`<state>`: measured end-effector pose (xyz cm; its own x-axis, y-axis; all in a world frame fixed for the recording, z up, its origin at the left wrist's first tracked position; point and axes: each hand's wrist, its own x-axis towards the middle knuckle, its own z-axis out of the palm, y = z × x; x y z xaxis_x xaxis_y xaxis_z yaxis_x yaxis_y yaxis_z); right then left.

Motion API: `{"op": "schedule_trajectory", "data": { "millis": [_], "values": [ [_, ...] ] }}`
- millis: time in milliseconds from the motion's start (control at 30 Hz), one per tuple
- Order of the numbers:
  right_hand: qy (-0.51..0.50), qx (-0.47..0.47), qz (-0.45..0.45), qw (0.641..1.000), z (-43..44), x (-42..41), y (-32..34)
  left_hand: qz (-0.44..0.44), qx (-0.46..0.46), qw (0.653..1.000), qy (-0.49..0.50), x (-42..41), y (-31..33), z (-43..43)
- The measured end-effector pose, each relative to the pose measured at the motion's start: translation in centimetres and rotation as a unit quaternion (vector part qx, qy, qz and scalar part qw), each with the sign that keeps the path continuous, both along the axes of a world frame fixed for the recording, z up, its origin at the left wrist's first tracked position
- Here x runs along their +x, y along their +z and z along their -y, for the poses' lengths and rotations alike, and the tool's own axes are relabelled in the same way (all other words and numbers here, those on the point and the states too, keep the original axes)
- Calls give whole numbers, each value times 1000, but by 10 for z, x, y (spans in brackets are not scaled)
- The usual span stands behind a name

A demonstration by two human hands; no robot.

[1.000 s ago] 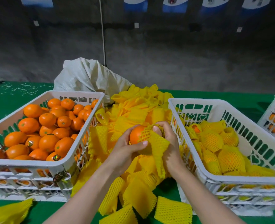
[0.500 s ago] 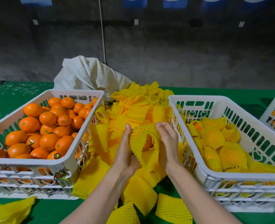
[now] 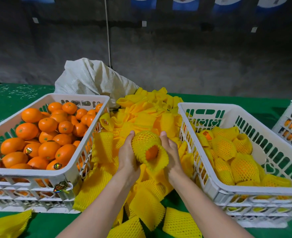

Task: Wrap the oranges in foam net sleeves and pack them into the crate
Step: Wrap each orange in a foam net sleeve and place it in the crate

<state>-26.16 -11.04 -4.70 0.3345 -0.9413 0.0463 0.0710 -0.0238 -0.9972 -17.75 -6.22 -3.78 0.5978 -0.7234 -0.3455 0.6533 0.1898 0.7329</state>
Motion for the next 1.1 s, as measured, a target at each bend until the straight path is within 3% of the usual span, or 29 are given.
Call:
{"op": "schedule_trajectory", "data": {
  "millis": [100,167,267,333,367,467,600,733,1033,1100],
  "values": [
    [78,133,-24,988,-5,3,5,55,76,994,49,1,-7,4],
    [98,147,-52,983,-8,0,4,157,98,980,76,3,-13,3],
    [62,80,-72,992,-12,0,-2,404,90,904,110,7,-25,0],
    [40,75,-87,993,-12,-1,-8,466,79,873,118,5,-27,-2],
    [45,119,-64,990,-9,0,-11,455,71,879,125,3,-27,-2],
    [74,274,76,956,-8,1,-11,296,40,948,106,-2,-26,0],
    [87,315,153,933,-6,-6,-17,186,106,977,-6,6,-25,-3],
    [90,347,153,921,-6,-7,-21,171,98,978,-63,6,-22,-5],
    [114,292,157,936,-9,-13,-28,229,113,963,-88,3,-24,-8],
    [100,254,149,950,-6,-15,-27,198,124,961,-146,4,-25,-12]
  ]
}}
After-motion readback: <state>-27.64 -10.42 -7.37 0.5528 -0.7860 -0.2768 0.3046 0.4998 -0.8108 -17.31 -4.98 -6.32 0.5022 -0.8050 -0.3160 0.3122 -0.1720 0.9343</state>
